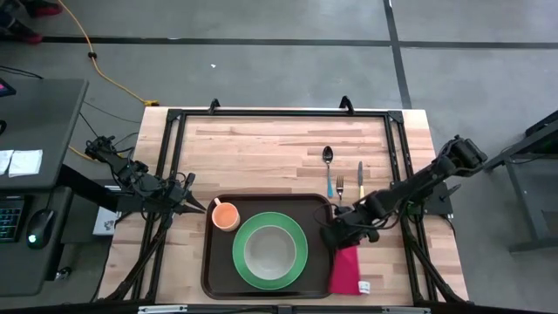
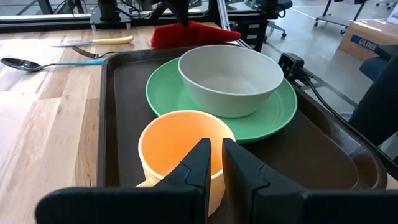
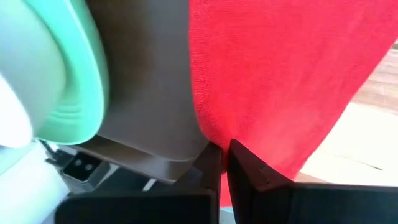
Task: Set up tray
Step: Put the red table napkin to the right of the green plate on the brown serving tray
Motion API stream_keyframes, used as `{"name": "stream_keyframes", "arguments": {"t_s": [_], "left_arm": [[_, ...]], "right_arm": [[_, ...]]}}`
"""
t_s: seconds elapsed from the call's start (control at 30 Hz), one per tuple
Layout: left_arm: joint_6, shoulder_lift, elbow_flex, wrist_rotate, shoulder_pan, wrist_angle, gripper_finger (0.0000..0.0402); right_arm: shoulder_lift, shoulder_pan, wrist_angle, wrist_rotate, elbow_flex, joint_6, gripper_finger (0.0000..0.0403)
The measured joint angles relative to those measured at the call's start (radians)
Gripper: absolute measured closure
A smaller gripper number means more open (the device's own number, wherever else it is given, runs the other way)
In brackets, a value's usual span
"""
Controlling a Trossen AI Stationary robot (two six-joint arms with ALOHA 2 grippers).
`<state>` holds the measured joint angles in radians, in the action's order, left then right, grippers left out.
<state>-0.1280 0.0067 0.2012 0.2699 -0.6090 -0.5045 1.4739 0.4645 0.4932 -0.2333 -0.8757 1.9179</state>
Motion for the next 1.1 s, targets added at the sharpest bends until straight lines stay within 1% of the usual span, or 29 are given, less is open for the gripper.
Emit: {"name": "stream_keyframes", "arguments": {"t_s": [0.2, 0.43, 0.63, 0.87, 1.1], "left_arm": [[0.000, 0.000, 0.000, 0.000, 0.000, 0.000, 0.0330], [0.000, 0.000, 0.000, 0.000, 0.000, 0.000, 0.0330], [0.000, 0.000, 0.000, 0.000, 0.000, 0.000, 0.0330], [0.000, 0.000, 0.000, 0.000, 0.000, 0.000, 0.0330], [0.000, 0.000, 0.000, 0.000, 0.000, 0.000, 0.0330]], "right_arm": [[-0.002, -0.007, -0.009, 0.008, 0.000, -0.014, 0.0403], [-0.002, -0.012, -0.019, 0.060, 0.000, -0.034, 0.0403], [-0.002, -0.063, -0.053, 0.073, 0.000, -0.087, 0.0403], [-0.001, -0.118, -0.054, 0.073, 0.000, -0.133, 0.0403], [0.070, -0.146, -0.194, 0.057, 0.000, -0.163, 0.0403]]}}
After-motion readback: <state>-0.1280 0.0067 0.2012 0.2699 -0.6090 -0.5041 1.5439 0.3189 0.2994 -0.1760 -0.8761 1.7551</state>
